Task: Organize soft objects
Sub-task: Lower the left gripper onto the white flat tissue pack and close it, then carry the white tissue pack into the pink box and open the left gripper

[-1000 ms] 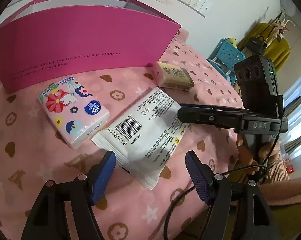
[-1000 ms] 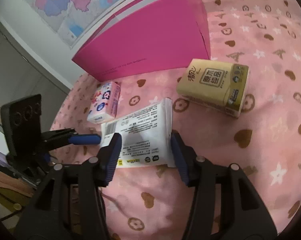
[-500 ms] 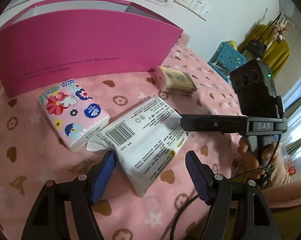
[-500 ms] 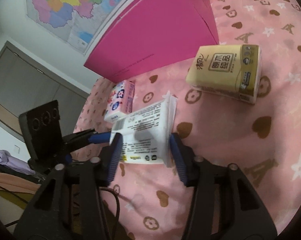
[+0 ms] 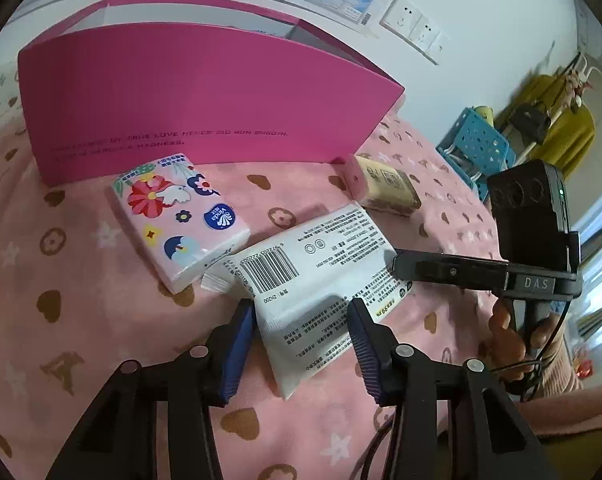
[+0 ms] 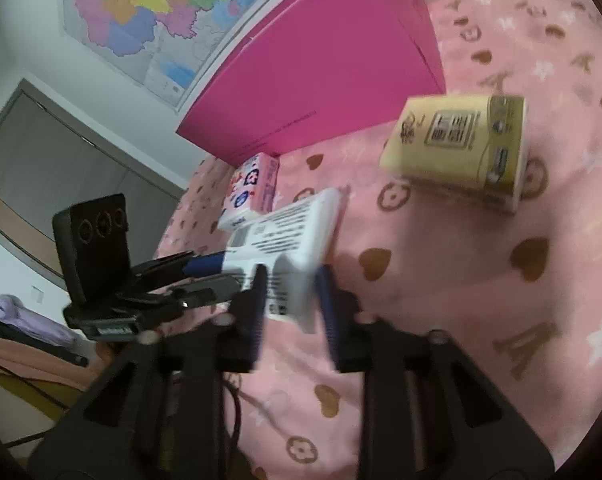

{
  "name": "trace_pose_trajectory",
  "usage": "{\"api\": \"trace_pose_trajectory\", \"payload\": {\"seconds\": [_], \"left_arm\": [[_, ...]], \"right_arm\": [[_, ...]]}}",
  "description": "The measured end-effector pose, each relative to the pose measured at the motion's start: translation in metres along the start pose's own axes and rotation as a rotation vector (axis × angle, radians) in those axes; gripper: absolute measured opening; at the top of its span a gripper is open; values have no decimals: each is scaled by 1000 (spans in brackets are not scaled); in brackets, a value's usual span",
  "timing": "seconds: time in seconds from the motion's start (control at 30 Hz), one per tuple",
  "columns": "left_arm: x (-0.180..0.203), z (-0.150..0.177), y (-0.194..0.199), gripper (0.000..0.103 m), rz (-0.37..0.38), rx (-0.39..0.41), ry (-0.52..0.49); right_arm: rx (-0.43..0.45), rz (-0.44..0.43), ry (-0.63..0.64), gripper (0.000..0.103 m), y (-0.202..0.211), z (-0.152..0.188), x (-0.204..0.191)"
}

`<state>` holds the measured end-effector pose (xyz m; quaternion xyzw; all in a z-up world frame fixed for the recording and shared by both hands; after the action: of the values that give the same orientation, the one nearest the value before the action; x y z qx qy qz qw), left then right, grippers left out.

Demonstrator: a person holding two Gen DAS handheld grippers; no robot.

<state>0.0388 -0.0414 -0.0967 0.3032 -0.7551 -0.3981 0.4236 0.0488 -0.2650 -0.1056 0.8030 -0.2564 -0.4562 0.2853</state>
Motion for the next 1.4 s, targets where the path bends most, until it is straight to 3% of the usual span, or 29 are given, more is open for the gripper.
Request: {"api": "trace_pose_trajectory", "payload": {"seconds": [0.23, 0.6, 0.93, 1.4], "left_arm": [[13, -5, 12, 46, 0, 23, -19], [23, -27, 57, 48, -38, 135, -57], [21, -69, 87, 48, -107, 208, -76], [-17, -131, 100, 48, -161, 255, -27]], "right_arm": [[45, 79, 42, 21, 15, -2, -17], [126, 101, 107, 21, 37, -22, -49], [186, 104, 151, 21, 49, -65, -67], [210, 98, 171, 21, 42, -144, -75]]}}
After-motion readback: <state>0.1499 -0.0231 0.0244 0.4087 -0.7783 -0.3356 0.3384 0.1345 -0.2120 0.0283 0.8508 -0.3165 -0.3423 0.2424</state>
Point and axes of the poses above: each gripper's, at about its wrist camera, not at the fingertips, and y roughly against the way its jaws point, x to its right, z to its underside, the point moved 1 cm from there along -y, roughly the way its jaws point, and after that the axes turned 15 degrees about -x, right-handed, at the moved point
